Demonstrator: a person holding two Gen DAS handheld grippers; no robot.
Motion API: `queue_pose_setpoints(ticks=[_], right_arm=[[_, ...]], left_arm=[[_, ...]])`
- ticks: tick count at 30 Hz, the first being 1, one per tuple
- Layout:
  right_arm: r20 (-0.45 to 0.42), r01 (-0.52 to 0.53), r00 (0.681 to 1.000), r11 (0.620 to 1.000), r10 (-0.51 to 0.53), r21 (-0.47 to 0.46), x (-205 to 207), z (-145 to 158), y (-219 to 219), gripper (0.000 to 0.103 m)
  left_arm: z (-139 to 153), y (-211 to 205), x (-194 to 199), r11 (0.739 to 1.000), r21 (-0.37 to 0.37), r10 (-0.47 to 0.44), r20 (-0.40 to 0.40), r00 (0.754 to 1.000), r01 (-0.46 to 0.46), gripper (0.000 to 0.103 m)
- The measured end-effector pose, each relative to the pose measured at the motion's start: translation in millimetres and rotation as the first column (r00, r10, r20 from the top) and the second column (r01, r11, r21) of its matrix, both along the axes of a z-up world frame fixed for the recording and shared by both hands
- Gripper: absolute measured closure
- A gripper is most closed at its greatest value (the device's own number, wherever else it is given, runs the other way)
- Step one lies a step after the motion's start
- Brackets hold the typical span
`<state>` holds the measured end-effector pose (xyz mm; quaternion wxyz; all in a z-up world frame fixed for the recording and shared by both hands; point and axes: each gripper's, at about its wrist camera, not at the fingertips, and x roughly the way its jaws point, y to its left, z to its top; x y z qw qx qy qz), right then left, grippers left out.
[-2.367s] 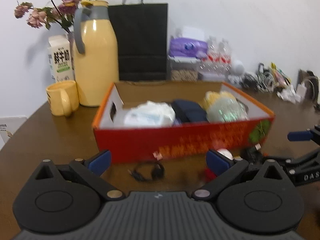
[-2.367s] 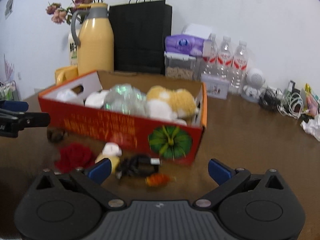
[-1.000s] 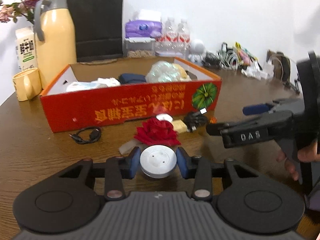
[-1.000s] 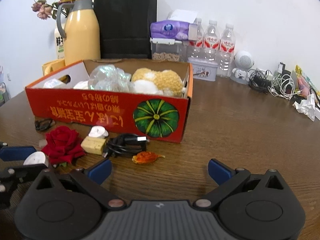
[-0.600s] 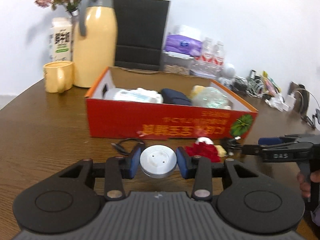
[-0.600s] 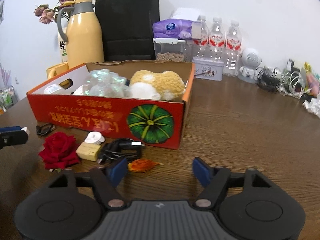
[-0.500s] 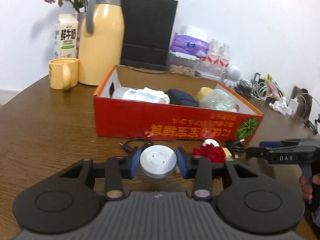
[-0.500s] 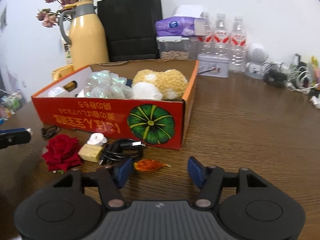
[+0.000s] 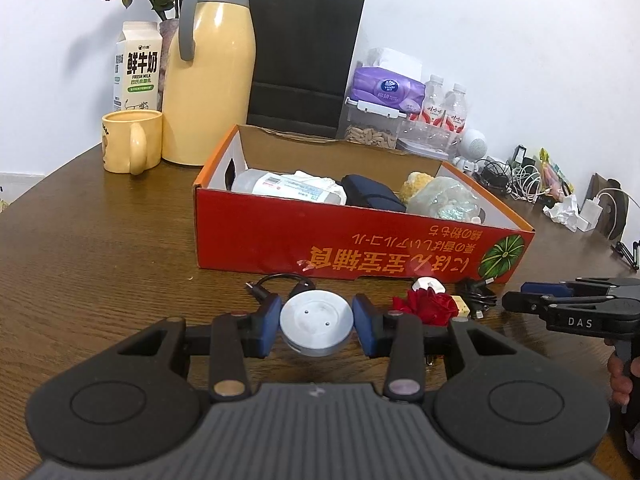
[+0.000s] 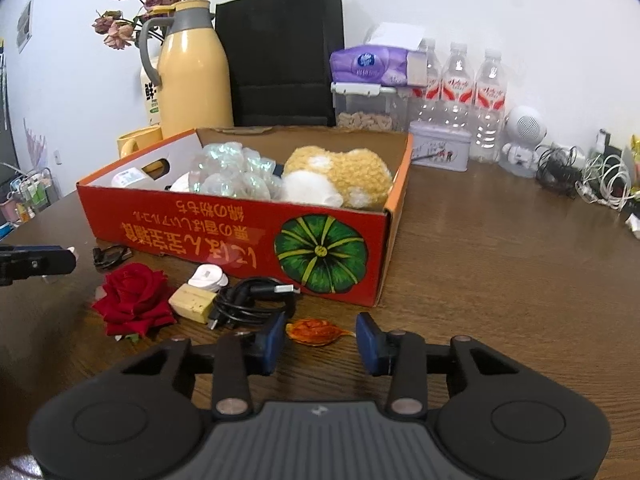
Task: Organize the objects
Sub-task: 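Grasp the white round device with the left tool while the right tool grasps the orange leaf item, then carry the device with the left tool while the right tool carries the leaf item, both releasing into the box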
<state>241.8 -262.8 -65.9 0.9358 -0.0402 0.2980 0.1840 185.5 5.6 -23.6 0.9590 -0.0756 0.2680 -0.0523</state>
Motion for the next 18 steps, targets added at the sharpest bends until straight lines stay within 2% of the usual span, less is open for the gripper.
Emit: queue_pose_setpoints(ticks=[6,10,18], right_arm=[[0.081,0.013,0.997,1.000,-0.012,-0.019,-13.1,8.3,2.3,0.065],[0.153,0.017,0.988,1.000,-0.017,0.001,-22.8,25.8,4.7,0.065],[0.241,-0.014,0.971,1.000,0.011,0.010,-5.3,69.7,30.2,0.065]], left_arm=[[5.0,0.7,-3.8,1.000,-0.013,0.001,0.033,0.999,-0.001,0.063],[23.7,4.1,-3.9,0.999,-0.036,0.009,0.078,0.997,-0.007,0.063],[71.2,-2.6,24.0,1.000,0.024,-0.002,0.176,0.984,-0.003,0.063]])
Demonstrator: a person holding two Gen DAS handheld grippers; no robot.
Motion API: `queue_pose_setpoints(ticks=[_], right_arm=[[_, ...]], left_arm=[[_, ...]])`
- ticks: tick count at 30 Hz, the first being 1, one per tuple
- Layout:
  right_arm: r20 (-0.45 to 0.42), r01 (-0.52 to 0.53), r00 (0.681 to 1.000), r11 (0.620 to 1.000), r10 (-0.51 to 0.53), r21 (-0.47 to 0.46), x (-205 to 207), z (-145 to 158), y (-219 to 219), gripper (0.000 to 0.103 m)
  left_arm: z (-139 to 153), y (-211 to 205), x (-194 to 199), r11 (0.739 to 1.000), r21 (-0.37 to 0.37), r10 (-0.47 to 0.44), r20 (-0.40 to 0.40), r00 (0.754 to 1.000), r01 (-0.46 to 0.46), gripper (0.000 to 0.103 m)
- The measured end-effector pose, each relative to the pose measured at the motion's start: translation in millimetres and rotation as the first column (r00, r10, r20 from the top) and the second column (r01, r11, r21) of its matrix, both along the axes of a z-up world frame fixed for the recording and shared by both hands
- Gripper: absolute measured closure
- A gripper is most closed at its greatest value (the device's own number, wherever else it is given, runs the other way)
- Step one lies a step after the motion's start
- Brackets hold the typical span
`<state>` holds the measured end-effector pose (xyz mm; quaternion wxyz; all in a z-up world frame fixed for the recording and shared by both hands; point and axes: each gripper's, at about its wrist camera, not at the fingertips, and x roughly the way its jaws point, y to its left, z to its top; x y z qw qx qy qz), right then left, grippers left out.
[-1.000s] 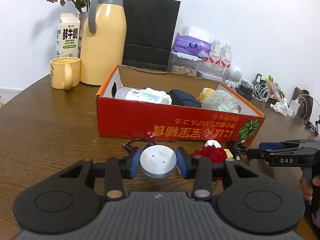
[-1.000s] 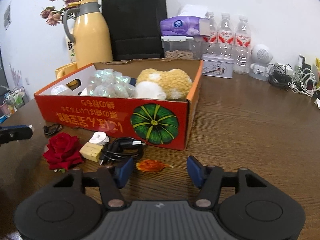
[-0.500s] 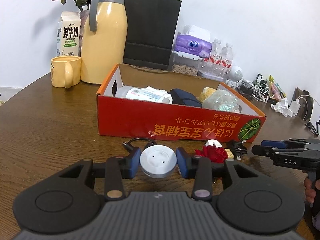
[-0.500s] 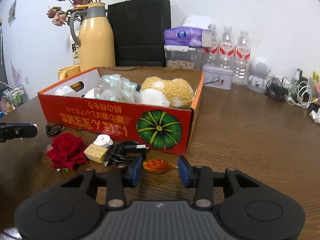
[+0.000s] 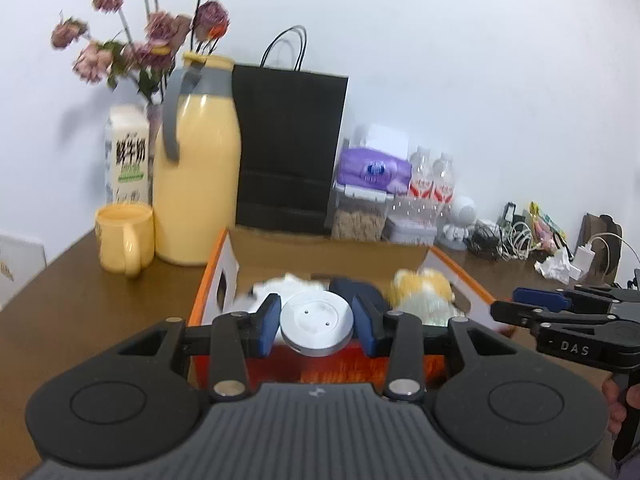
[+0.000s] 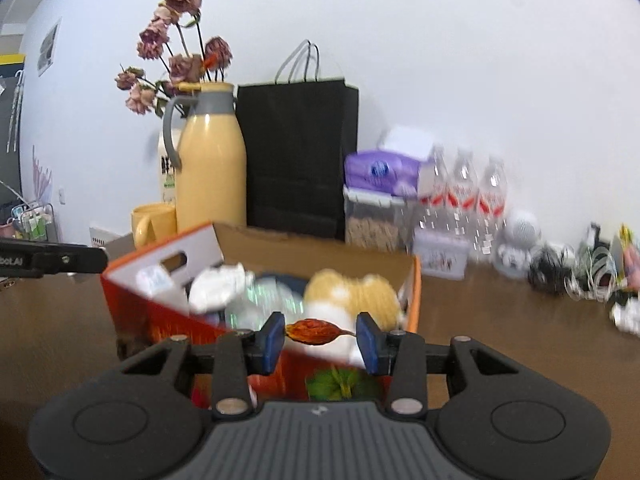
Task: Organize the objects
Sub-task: 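Carry the device with the left tool while the right tool carries the leaf item, both releasing into the box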
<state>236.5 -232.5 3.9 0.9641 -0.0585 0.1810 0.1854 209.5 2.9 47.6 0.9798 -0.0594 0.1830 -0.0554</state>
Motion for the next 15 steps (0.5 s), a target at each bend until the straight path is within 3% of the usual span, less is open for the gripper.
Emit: queue_pose_setpoints(ticks=[7,15], right_arm=[[0.016,-0.018,1.000,1.000,0.017,0.024,42.4,18.9,34.9,0.065],[-0.033,-0.019,0.999,0.998,0.021,0.062,96.2,15.9,70.2,0.065]], left_arm=[[13.6,-7.8,43.6,0.999,0.017,0.030,0.027,0.999,-0.031,0.063],[7.7,-2.2,96.5,0.997,-0.002,0.080,0.015,0.997,-0.080,0.063]])
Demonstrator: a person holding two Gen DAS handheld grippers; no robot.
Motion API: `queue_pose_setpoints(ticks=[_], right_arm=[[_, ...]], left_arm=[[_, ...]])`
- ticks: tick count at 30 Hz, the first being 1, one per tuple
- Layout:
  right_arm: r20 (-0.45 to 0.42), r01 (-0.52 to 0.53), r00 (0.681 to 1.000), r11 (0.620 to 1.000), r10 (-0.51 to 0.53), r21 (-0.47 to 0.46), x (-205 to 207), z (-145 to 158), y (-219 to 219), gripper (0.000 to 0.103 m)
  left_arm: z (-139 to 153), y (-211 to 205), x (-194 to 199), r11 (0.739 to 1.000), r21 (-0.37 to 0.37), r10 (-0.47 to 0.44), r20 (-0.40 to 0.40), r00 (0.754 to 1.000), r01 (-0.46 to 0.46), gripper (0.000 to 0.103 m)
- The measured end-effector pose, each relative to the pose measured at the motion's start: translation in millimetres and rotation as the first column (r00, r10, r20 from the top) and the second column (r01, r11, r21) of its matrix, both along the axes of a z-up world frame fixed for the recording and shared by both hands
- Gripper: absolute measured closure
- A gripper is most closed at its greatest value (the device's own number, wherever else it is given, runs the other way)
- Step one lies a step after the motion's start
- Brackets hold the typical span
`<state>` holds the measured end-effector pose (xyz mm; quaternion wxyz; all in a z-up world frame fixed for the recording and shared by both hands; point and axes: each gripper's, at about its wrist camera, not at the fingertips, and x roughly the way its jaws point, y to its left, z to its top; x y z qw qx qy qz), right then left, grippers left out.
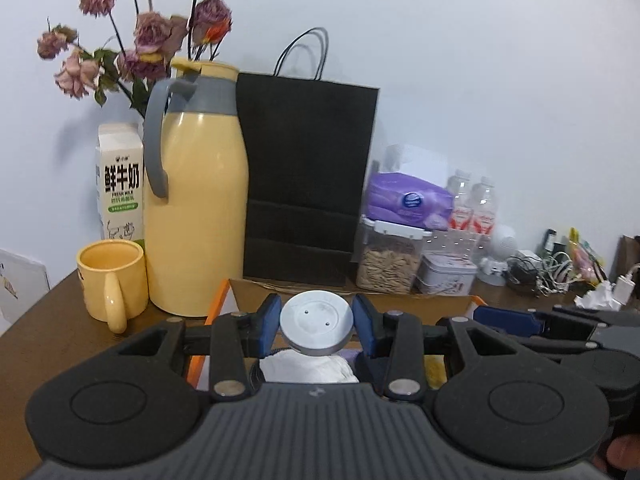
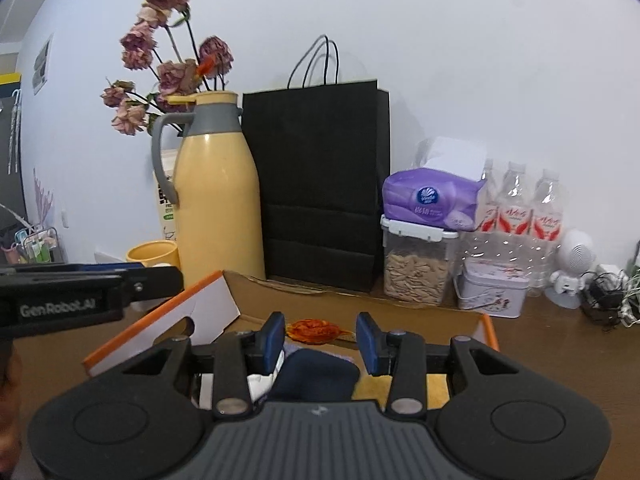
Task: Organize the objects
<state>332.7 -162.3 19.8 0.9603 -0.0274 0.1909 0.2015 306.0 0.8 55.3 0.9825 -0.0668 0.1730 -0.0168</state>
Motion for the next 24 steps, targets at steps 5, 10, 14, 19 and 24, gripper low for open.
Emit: queue_pose_setpoints(ticks=[5,10,14,19,24], right_arm=[[-0.046,0.024,0.999,1.000,-0.024,-0.006,17.3,-20.5,2.3,0.065],[-0.090,0.027,0.996,1.000,-0.028,-0.015,21.7,-34.7,-4.5,0.065],[-0.103,0.041,0.994,0.999,-0.043,-0.022,19.1,-38.8,-8.9,0.044],[-0.079,0.063,0.995,0.998,-0.065,-0.021,14.6,-35.2,-12.6,0.004],[-0.089,0.074,0.993,0.997,-0.076,-0.019,15.9,-34.6,-14.1,0.000]], left_arm=[[-19.0,2.9,19.9,1.000,0.025,0.015,-0.050,0.999,-0.013,0.063],[-25.7,2.8,20.9,0.998,0.063,0.031,-0.054,0.998,-0.027,0.049],[-21.9,3.4,14.8,0.996,0.074,0.050,-0.015,0.999,-0.049,0.012],[-17.9,7.5,13.9,0.995,0.057,0.085,-0.005,0.996,-0.085,0.000],[-16.5,7.4,11.5,0.995,0.055,0.088,0.000,0.996,-0.088,0.000]])
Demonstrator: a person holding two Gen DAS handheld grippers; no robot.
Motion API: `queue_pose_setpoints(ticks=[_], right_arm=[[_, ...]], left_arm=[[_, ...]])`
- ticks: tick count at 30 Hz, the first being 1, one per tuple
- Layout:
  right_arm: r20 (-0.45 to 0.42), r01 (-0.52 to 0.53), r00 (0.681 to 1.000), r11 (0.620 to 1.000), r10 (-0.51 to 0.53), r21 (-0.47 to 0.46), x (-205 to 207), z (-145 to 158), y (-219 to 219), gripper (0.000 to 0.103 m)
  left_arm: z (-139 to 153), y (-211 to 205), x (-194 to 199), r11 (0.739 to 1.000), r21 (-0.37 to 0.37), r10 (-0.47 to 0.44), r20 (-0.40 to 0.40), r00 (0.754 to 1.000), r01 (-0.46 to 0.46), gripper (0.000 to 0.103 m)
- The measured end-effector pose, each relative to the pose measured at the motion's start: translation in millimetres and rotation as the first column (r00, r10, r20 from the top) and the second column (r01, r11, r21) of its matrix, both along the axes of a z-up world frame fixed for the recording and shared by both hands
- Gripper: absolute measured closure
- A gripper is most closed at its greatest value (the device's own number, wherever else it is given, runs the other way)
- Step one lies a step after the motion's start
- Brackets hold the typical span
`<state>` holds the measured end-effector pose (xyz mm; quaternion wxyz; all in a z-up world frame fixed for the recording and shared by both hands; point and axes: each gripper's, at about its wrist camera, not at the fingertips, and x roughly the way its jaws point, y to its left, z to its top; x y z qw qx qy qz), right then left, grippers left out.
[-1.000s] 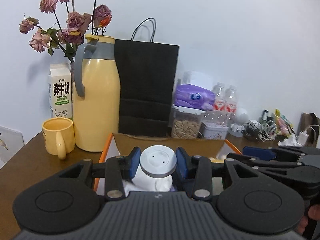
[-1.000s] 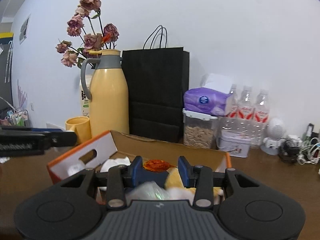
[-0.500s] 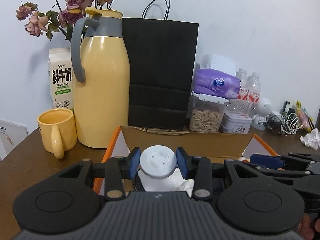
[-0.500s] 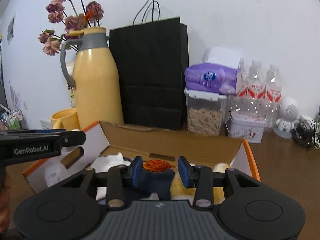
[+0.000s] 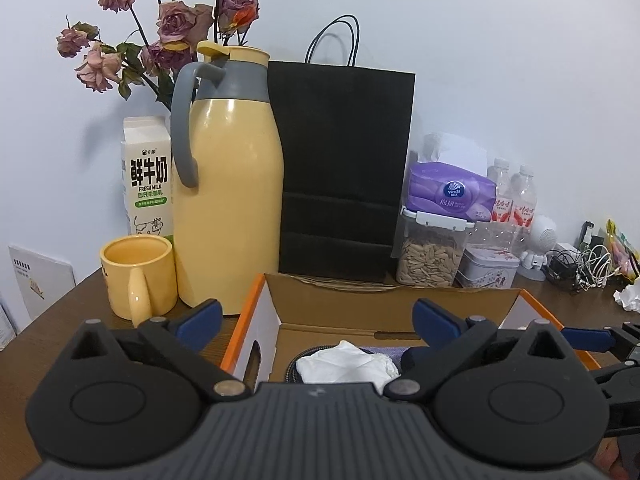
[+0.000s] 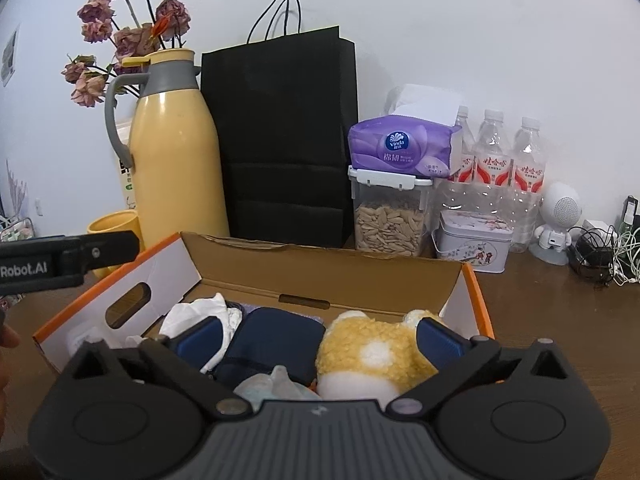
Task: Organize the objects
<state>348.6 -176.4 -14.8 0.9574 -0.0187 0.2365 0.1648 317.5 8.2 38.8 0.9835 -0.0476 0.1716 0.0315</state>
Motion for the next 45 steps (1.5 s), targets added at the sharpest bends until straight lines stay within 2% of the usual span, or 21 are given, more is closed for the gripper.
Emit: queue_pose_setpoints(ticks=[8,14,20,26,36,41,45], right_arm=[[0.043,-0.001,0.999,1.000,0.000,0.031,-12.6,16.1,-5.0,0.000],[0.086,0.016,0.996,0.999,-0.018,0.029,-35.6,35.1,-10.7,0.000],[0.123,0.020,0.992,1.000,-0.022,0.017,-66.4,44.3,-20.4,0.000],[0.113,0.002,0.994,1.000,0.000,-0.012,-93.8,32.7,-24.2,0.000],[0.004,-0.048,0.999,0.995,0.049,-0.093,-124.7,-13.0,-17.5,0.000],[-0.043,-0.072,0.997,0.990,0.068,-0.124,-129.5,-29.1,-9.9,0.000],[-0.062,-0.050,0.997,0.991,0.043,-0.121,-122.2,-34.8,-13.0,0.000]], left_arm=[[11.7,-0.9,-15.0,1.000,-0.029,-0.009,0.034,0.999,0.010,0.000],[27.4,-4.2,-35.8,0.998,-0.017,-0.054,0.056,0.997,0.055,0.000],[32.0,-4.9,-53.6,0.996,0.010,-0.090,0.024,0.996,0.090,0.000],[17.6,3.8,-72.6,0.996,0.010,-0.091,-0.018,0.996,0.091,0.000],[-27.2,8.9,-99.3,0.994,0.030,-0.097,-0.151,0.984,0.103,0.000],[-44.2,8.1,-106.8,0.991,0.041,-0.114,-0.197,0.974,0.124,0.000],[-48.8,9.3,-104.2,0.991,0.033,-0.119,-0.217,0.969,0.129,0.000]])
